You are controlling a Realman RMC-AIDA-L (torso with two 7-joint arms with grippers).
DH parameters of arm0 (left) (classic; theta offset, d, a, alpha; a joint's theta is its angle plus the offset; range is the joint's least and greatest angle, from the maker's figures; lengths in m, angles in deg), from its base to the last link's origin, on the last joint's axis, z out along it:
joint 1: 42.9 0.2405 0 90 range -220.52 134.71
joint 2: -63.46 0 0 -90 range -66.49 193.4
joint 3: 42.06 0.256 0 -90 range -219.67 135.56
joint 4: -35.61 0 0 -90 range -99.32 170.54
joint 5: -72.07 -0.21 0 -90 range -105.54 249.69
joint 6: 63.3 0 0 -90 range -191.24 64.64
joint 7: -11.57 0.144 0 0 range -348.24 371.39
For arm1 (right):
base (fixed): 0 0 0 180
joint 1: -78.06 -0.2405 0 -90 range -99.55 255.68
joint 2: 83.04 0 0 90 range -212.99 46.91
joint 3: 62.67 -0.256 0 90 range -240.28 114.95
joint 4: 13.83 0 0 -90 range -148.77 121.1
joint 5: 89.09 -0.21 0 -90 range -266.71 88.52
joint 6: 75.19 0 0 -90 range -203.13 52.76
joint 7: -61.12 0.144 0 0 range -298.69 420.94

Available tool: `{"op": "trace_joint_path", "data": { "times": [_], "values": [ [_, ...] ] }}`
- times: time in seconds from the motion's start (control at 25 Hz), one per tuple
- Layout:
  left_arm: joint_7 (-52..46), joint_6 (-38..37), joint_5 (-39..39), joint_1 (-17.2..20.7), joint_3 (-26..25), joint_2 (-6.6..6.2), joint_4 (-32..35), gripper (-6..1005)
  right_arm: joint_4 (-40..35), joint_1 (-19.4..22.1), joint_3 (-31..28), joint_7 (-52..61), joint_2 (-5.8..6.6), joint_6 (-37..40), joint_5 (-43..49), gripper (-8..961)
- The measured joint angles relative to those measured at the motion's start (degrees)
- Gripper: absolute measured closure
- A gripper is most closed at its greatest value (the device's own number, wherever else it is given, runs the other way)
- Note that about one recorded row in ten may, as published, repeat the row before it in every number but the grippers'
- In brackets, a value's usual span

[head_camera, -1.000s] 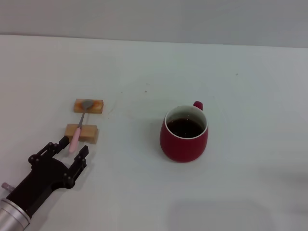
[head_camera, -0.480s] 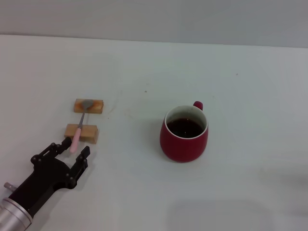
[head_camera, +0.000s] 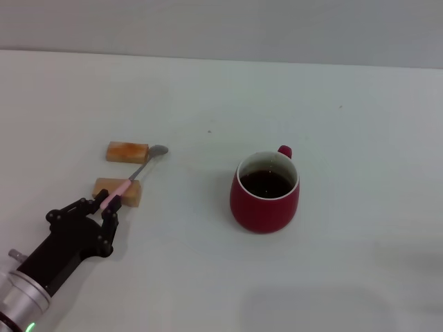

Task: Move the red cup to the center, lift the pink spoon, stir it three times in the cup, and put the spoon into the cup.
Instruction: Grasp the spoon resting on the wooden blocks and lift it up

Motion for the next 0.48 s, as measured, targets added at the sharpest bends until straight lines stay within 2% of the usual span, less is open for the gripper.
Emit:
{"op": "trace_joint_path", "data": {
  "times": [0.04, 0.48],
  "values": [
    [0.04, -0.16, 0.01, 0.0, 0.04, 0.0, 0.08, 826, 0.0, 0.14, 0.0, 0.0, -0.01, 0.07, 0.05, 954],
    [0.05, -5.03, -0.4, 0.25, 0.41, -0.19, 0.87, 826, 0.0, 0.06, 0.0, 0.0, -0.03, 0.1, 0.13, 954]
  ]
}}
